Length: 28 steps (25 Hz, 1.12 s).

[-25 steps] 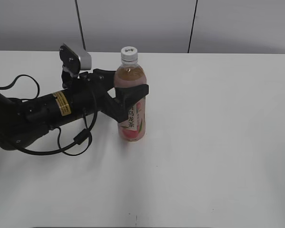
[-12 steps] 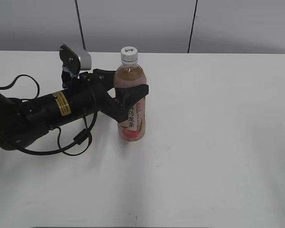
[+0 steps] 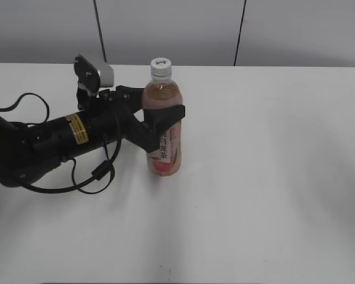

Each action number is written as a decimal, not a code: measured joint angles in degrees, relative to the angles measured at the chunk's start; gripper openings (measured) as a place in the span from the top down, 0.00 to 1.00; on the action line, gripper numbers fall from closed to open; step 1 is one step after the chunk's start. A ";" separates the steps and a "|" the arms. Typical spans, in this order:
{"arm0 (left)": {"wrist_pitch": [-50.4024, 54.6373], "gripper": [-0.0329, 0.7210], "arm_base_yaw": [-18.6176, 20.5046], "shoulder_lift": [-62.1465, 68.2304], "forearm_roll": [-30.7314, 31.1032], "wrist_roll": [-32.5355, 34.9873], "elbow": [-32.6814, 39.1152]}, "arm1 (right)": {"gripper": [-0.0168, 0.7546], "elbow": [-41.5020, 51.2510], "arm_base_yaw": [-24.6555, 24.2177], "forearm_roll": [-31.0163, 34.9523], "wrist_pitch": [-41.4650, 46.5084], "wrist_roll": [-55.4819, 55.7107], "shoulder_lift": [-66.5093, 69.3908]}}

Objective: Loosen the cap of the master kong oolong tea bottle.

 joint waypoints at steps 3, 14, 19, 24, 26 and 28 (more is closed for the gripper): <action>0.00 0.34 0.00 0.00 0.00 0.00 0.00 | 0.51 -6.23 0.00 2.43 2.88 -5.32 10.18; -0.42 0.34 0.00 0.00 1.79 0.03 0.00 | 0.51 -26.02 0.33 4.58 11.95 -15.56 30.62; -1.44 0.34 0.05 0.00 6.56 0.03 0.00 | 0.51 -31.25 3.73 4.79 12.15 -17.77 34.90; -2.15 0.34 0.05 0.00 10.32 0.03 -0.05 | 0.51 -32.88 8.94 4.79 11.94 -19.77 37.93; -2.37 0.34 0.05 0.00 12.08 -0.49 -0.15 | 0.51 -33.40 11.22 4.67 11.94 -20.72 39.53; -2.55 0.34 0.05 0.00 13.63 -1.92 -0.22 | 0.51 -34.14 13.10 3.84 11.94 -21.03 41.12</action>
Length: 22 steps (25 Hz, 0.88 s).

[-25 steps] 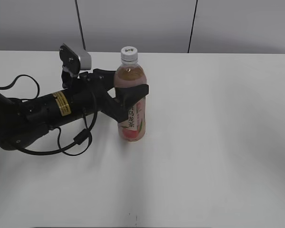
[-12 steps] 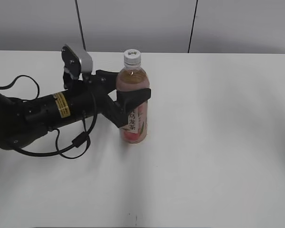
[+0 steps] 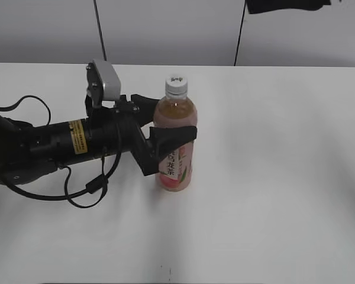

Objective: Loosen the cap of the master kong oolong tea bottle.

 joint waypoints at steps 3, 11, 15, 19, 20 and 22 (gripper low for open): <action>-0.52 0.34 0.00 0.00 2.68 -0.78 -0.05 | 0.51 -2.60 2.76 -2.88 0.06 -0.05 2.76; -1.21 0.34 0.00 0.00 6.17 -1.05 -0.29 | 0.51 -17.46 7.96 -11.71 10.66 3.09 12.92; -1.34 0.34 0.00 -0.05 6.80 -1.11 -0.29 | 0.51 -25.16 8.24 -14.35 19.16 5.13 18.58; -1.34 0.34 0.00 -0.05 6.85 -1.16 -0.29 | 0.51 -31.73 9.42 -18.16 23.71 7.16 23.01; -1.34 0.34 0.00 -0.05 6.85 -1.16 -0.29 | 0.51 -33.00 10.00 -19.61 23.84 8.22 23.84; -1.34 0.34 0.00 -0.05 6.85 -1.20 -0.29 | 0.51 -35.41 11.75 -21.66 23.97 9.57 25.60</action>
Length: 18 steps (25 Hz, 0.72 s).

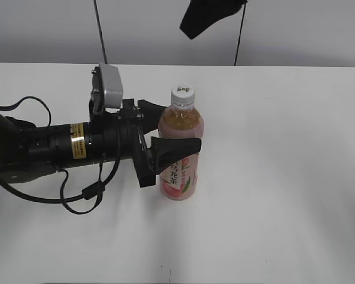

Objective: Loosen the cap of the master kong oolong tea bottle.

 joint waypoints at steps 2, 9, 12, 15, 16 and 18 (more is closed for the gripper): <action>0.00 0.34 0.00 0.00 0.01 0.00 0.00 | 0.51 -1.68 1.84 -2.09 0.06 1.66 1.47; 0.00 0.34 0.00 0.00 0.07 0.00 0.00 | 0.51 -2.42 6.97 -7.28 0.43 11.01 3.21; 0.06 0.34 0.00 0.00 0.07 0.00 0.00 | 0.51 -2.49 7.32 -7.67 0.59 16.73 3.21; 0.06 0.34 0.00 0.00 0.07 0.00 0.00 | 0.51 -1.98 7.32 -7.86 0.66 20.52 2.96; 0.06 0.34 0.00 0.00 0.07 0.00 0.00 | 0.51 -1.59 7.32 -7.79 0.66 21.27 2.77; 0.06 0.34 0.00 0.00 0.07 0.00 0.00 | 0.51 -0.05 7.32 -7.60 0.66 22.53 1.83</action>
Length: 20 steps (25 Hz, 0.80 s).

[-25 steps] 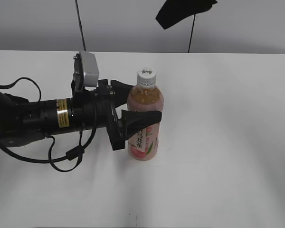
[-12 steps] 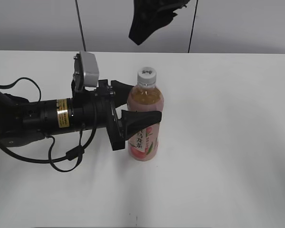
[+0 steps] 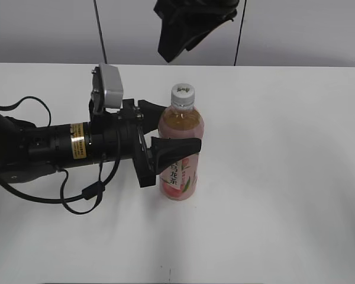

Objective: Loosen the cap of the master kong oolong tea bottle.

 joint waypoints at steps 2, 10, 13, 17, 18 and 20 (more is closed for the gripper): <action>-0.05 0.34 0.00 0.00 0.00 0.00 0.00 | 0.51 1.60 0.19 0.05 0.02 1.03 -1.00; -0.05 0.34 0.00 0.00 0.00 0.00 0.00 | 0.51 7.23 0.48 1.61 0.21 3.94 -2.69; -0.05 0.34 0.00 0.00 0.00 0.00 0.00 | 0.52 7.77 0.48 1.90 0.23 4.04 -2.69; -0.05 0.34 0.00 0.00 0.00 0.00 0.00 | 0.52 7.77 0.48 2.83 0.23 4.11 -2.23; -0.05 0.34 0.00 0.00 0.00 0.00 0.00 | 0.52 7.79 0.48 3.12 0.23 4.51 -2.02; 0.03 0.34 0.00 0.00 0.00 -0.06 0.00 | 0.52 7.79 0.48 3.36 0.23 5.93 -1.38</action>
